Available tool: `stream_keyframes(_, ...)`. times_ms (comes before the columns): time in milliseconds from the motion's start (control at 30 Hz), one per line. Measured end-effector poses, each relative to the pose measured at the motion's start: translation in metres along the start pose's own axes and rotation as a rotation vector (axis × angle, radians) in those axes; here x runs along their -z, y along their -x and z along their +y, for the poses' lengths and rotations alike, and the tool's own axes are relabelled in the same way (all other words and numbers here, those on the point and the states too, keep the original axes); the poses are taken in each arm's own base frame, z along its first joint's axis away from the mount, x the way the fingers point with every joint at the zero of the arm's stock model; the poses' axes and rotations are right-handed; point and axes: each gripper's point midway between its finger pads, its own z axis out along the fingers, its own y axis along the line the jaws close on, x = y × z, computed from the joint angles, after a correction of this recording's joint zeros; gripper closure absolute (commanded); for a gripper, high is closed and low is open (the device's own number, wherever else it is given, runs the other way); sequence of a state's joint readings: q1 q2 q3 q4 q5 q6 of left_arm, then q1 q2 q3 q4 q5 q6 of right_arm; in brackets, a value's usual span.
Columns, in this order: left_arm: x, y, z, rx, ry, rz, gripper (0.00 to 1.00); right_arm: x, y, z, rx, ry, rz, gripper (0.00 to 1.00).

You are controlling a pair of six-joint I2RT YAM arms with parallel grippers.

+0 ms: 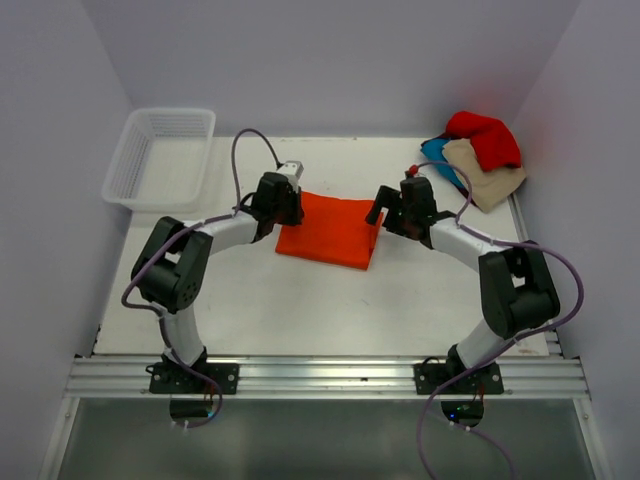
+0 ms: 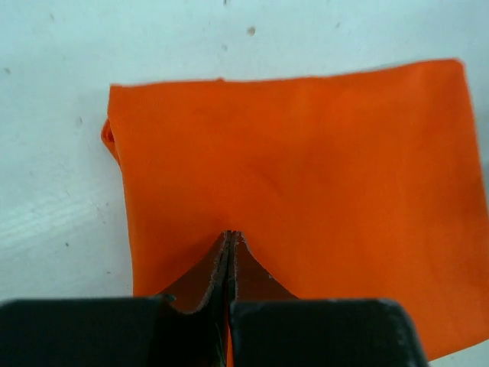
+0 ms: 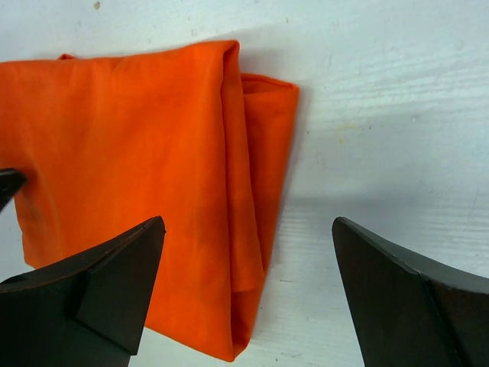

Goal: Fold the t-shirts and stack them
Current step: Fold the tshirt, then neatly place the folded tshirt to the corner

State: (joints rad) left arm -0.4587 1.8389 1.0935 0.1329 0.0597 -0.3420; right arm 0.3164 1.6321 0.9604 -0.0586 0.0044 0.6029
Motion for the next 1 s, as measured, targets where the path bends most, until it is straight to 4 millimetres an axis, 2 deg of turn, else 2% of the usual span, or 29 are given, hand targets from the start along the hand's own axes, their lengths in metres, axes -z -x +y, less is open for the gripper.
stream_keyframes(100,-0.010,-0.030,0.007,-0.009,0.012,0.087,1.00,-0.002,-0.015,-0.002,-0.022,0.021,0.041,0.04)
stream_keyframes(167,-0.010,-0.042,0.008,-0.012,0.019,0.123,1.00,-0.004,-0.025,-0.003,-0.040,0.038,0.069,0.04)
stream_keyframes(367,-0.009,-0.049,0.008,-0.030,0.033,0.135,1.00,-0.013,-0.047,-0.002,-0.097,0.080,0.126,0.03)
stream_keyframes(567,-0.010,-0.052,0.007,-0.034,0.035,0.128,1.00,-0.030,-0.037,0.018,-0.126,0.176,0.107,0.03)
stream_keyframes(667,-0.011,-0.053,0.006,-0.033,0.031,0.119,1.00,-0.042,-0.030,0.031,-0.134,0.229,0.097,0.05)
stream_keyframes(767,-0.012,-0.053,0.004,-0.028,0.023,0.107,1.00,-0.048,-0.030,0.043,-0.135,0.279,0.101,0.08)
stream_keyframes(867,-0.013,-0.054,-0.001,-0.014,0.014,0.095,1.00,-0.052,-0.042,0.064,-0.111,0.325,0.116,0.13)
stream_keyframes(1000,-0.013,-0.057,-0.010,0.004,-0.010,0.083,1.00,-0.055,-0.072,0.102,-0.070,0.417,0.165,0.37)
